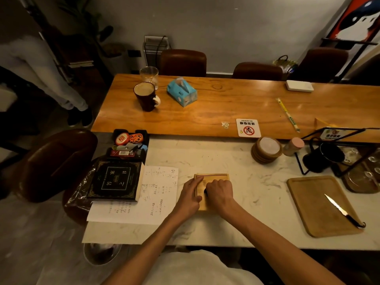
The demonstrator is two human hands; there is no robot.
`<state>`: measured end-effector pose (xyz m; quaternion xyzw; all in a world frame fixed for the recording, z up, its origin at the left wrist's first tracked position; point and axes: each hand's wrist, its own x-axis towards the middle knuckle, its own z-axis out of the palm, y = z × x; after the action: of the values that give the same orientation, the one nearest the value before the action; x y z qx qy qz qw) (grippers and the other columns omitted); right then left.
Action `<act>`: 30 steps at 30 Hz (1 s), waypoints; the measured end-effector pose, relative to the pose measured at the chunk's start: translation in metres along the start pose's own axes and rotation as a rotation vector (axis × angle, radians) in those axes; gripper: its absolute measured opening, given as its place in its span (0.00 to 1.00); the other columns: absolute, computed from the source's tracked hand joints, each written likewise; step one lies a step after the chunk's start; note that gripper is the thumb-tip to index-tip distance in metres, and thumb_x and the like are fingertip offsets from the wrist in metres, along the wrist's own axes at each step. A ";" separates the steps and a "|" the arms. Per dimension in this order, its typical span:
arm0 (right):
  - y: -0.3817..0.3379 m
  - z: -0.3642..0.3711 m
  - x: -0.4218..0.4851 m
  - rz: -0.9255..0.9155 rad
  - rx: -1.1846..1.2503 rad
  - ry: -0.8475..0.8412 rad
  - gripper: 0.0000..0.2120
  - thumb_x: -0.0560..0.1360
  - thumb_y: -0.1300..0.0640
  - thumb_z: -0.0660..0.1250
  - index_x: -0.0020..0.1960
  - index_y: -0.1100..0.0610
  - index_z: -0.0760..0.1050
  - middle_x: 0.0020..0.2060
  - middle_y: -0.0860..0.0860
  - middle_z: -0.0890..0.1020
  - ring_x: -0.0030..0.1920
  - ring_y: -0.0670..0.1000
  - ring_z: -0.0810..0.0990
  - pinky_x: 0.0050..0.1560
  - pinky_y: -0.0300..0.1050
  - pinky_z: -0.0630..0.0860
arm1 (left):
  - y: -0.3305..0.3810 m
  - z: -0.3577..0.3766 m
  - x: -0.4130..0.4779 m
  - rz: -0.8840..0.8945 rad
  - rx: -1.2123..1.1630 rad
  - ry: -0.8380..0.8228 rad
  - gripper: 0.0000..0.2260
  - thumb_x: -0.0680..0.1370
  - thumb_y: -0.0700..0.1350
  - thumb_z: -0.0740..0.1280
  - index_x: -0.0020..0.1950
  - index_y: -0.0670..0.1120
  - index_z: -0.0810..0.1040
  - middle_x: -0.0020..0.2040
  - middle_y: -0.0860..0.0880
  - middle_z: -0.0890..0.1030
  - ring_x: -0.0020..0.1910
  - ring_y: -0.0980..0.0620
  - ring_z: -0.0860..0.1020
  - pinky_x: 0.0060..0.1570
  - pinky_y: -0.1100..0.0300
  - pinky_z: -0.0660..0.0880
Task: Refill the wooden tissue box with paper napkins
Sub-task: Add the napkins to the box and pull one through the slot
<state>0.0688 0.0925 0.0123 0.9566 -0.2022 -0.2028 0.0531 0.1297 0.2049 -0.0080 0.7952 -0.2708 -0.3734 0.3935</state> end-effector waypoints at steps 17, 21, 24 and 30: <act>0.007 0.005 -0.014 0.167 0.227 0.079 0.11 0.77 0.57 0.60 0.43 0.51 0.80 0.43 0.50 0.84 0.44 0.53 0.83 0.39 0.42 0.66 | 0.002 0.000 -0.007 0.002 -0.028 0.002 0.28 0.78 0.31 0.61 0.76 0.50 0.64 0.75 0.44 0.62 0.76 0.48 0.61 0.74 0.59 0.58; 0.012 0.009 -0.018 0.189 0.311 0.110 0.11 0.76 0.55 0.60 0.35 0.51 0.73 0.36 0.50 0.80 0.37 0.54 0.79 0.36 0.41 0.63 | 0.004 -0.001 -0.008 0.008 -0.041 -0.007 0.28 0.78 0.31 0.61 0.76 0.50 0.63 0.75 0.44 0.61 0.76 0.48 0.61 0.75 0.55 0.59; 0.013 0.010 -0.018 0.168 0.322 0.132 0.12 0.76 0.53 0.60 0.34 0.52 0.72 0.33 0.48 0.74 0.33 0.53 0.72 0.36 0.41 0.63 | 0.004 -0.001 -0.009 0.008 -0.033 -0.006 0.28 0.78 0.31 0.61 0.76 0.50 0.63 0.75 0.44 0.61 0.76 0.48 0.60 0.75 0.53 0.59; 0.015 0.014 -0.017 0.187 0.305 0.124 0.11 0.77 0.54 0.60 0.35 0.51 0.71 0.35 0.49 0.77 0.33 0.52 0.73 0.36 0.41 0.63 | 0.003 0.000 -0.009 0.004 -0.019 -0.009 0.28 0.79 0.32 0.61 0.76 0.50 0.63 0.76 0.43 0.61 0.76 0.47 0.60 0.75 0.54 0.59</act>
<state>0.0434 0.0851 0.0088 0.9412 -0.3153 -0.1047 -0.0617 0.1246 0.2095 -0.0019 0.7892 -0.2706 -0.3787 0.4007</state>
